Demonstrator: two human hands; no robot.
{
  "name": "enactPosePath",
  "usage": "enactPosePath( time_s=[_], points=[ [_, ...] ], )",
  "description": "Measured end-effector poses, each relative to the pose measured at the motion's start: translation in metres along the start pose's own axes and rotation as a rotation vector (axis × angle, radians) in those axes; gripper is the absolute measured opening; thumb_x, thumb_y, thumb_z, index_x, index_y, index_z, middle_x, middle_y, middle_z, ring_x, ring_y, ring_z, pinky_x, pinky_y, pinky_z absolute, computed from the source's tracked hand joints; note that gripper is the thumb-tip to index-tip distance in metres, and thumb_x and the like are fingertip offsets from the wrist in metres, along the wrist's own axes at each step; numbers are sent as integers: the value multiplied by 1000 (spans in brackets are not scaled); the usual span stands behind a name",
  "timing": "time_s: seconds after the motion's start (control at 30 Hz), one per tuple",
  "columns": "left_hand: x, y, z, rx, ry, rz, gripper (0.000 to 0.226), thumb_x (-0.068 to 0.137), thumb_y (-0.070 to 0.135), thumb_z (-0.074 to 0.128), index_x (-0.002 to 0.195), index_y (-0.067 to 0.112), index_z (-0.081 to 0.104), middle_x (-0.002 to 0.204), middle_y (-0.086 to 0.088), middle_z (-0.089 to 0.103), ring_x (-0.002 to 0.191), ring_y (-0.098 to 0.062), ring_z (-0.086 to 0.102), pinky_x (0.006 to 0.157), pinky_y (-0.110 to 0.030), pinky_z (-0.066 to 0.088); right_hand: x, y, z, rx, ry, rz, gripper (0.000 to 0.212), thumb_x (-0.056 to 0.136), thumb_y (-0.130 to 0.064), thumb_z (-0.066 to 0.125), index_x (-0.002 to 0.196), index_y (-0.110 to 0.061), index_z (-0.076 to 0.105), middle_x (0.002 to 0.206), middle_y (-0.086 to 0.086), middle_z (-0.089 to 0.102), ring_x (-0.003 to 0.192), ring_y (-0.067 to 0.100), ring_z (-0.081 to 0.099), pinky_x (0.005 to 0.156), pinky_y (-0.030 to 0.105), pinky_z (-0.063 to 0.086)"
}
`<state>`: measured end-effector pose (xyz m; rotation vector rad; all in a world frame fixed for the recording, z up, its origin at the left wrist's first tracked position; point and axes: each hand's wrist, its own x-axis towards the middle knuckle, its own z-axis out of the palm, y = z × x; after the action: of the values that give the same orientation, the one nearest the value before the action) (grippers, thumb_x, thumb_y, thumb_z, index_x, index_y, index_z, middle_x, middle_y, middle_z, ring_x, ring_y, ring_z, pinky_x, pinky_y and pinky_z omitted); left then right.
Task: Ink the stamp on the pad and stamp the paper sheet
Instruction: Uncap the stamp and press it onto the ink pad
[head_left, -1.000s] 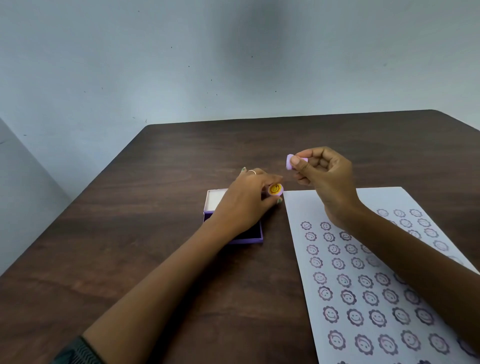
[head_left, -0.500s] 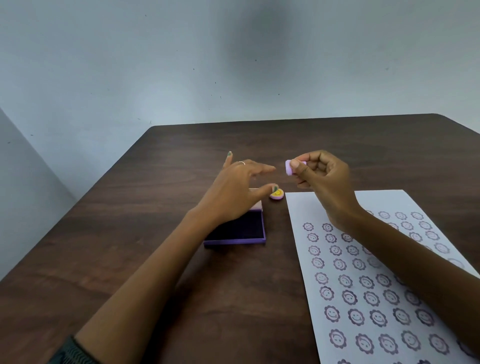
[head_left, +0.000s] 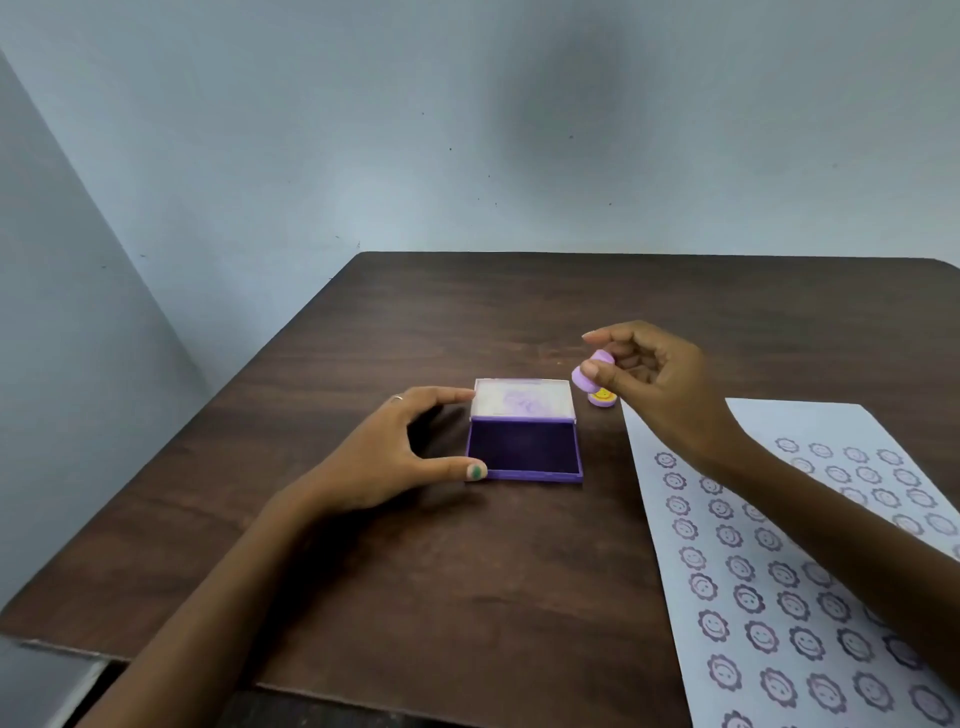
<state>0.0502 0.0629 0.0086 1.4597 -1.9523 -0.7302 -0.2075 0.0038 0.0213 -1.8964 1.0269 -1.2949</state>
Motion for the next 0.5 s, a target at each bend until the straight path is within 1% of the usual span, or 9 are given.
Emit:
enactPosePath(
  time_s=[0.1,0.17,0.23,0.3,0.37,0.43,0.47,0.5],
  points=[
    [0,-4,2,21,7,7,76,59,51,80,128,37,51,130,21,51,121,5,44,101,-14,35,0,-8,8,-63,-63,6,20,76,-17,72,94,-13,65,85,3,70,78,16,67,69,25,56],
    [1,-6,4,89,-2,15,75,61,50,81,129,37,51,131,22,48,122,5,39,95,-1,28,-1,-15,15,-99,-112,-8,19,73,-18,75,90,-14,66,85,1,70,78,17,67,69,27,57],
    [2,-9,4,131,-3,24,74,63,50,80,129,38,50,131,23,45,122,6,35,89,4,24,-2,-23,23,-110,-181,1,18,73,-18,76,89,-19,67,87,-5,70,81,13,67,69,26,58],
    [1,-10,4,136,-1,28,74,64,51,79,130,39,48,131,24,44,123,5,33,89,2,24,-4,-29,31,-107,-237,10,19,73,-17,75,89,-22,68,91,-6,71,85,11,67,72,29,59],
    [2,-10,5,135,-8,32,74,64,51,78,131,39,48,133,22,44,123,3,33,92,-3,24,-7,-33,37,-97,-253,8,20,72,-13,76,89,-20,70,92,-2,72,85,12,68,76,32,59],
    [2,-12,5,138,-12,31,73,65,52,78,131,40,48,135,20,45,123,1,33,95,-12,27,-10,-36,45,-110,-268,0,19,71,-13,75,87,-21,71,90,-3,72,84,11,68,79,32,58],
    [2,-12,5,138,-11,30,73,65,52,78,130,40,48,134,20,45,123,0,33,95,-14,27,-11,-37,49,-118,-272,-3,19,72,-13,75,87,-23,72,89,-4,72,83,10,68,79,31,57],
    [1,-13,5,136,-8,29,72,65,52,78,129,41,48,132,21,45,122,0,34,94,-13,28,-12,-38,52,-121,-270,-3,19,72,-13,75,88,-23,72,88,-4,73,83,10,68,79,30,56]
  ],
)
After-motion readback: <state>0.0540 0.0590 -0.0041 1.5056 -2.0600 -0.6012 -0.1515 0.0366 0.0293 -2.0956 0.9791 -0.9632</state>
